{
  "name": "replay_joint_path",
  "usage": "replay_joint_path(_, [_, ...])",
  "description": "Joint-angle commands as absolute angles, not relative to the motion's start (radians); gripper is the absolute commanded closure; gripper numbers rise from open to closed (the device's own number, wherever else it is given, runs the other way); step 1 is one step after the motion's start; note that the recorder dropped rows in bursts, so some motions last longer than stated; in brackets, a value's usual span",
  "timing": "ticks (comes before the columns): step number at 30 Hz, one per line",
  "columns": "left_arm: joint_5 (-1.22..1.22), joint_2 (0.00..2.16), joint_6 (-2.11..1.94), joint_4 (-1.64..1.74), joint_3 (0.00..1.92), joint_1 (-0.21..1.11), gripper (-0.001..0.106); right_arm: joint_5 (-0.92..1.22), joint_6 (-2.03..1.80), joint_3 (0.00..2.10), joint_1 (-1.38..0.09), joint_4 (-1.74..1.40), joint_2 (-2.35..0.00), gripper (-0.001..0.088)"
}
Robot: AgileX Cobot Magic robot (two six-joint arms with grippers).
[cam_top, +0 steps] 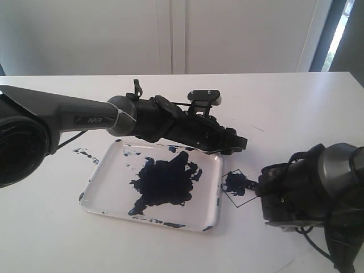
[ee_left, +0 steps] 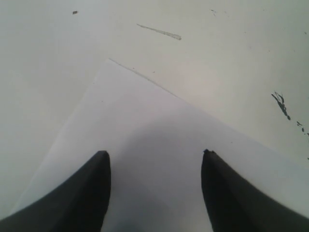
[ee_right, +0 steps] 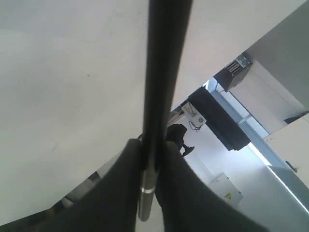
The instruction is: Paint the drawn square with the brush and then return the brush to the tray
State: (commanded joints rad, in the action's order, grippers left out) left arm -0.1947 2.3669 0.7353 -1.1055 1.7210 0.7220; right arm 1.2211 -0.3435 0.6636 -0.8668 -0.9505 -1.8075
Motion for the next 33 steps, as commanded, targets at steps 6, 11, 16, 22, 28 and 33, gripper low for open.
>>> replay_joint_path(6, [-0.195,2.367,0.735,-1.106,1.721,0.722,0.045,1.221,-0.338,0.662,-0.919,-0.862,-1.807,0.0868])
replay_joint_path(11, [-0.200,2.367,0.735,-1.106,1.721,0.722,0.045,1.221,-0.336,0.649,-0.919,-0.814,-1.807,0.0868])
replay_joint_path(16, [-0.200,2.367,0.735,-1.106,1.721,0.722,0.045,1.221,-0.333,0.614,-0.919,-0.786,-1.807,0.0868])
replay_joint_path(22, [-0.203,2.367,0.735,-1.106,1.721,0.722,0.045,1.221,-0.344,0.605,-0.919,-0.813,-1.807,0.0868])
replay_joint_path(28, [-0.209,2.367,0.735,-1.106,1.721,0.722,0.045,1.221,-0.373,0.605,-0.917,-0.854,-1.807,0.0868])
replay_joint_path(33, [-0.211,2.367,0.735,-1.106,1.721,0.722,0.045,1.221,-0.397,0.605,-0.917,-0.895,-1.807,0.0868])
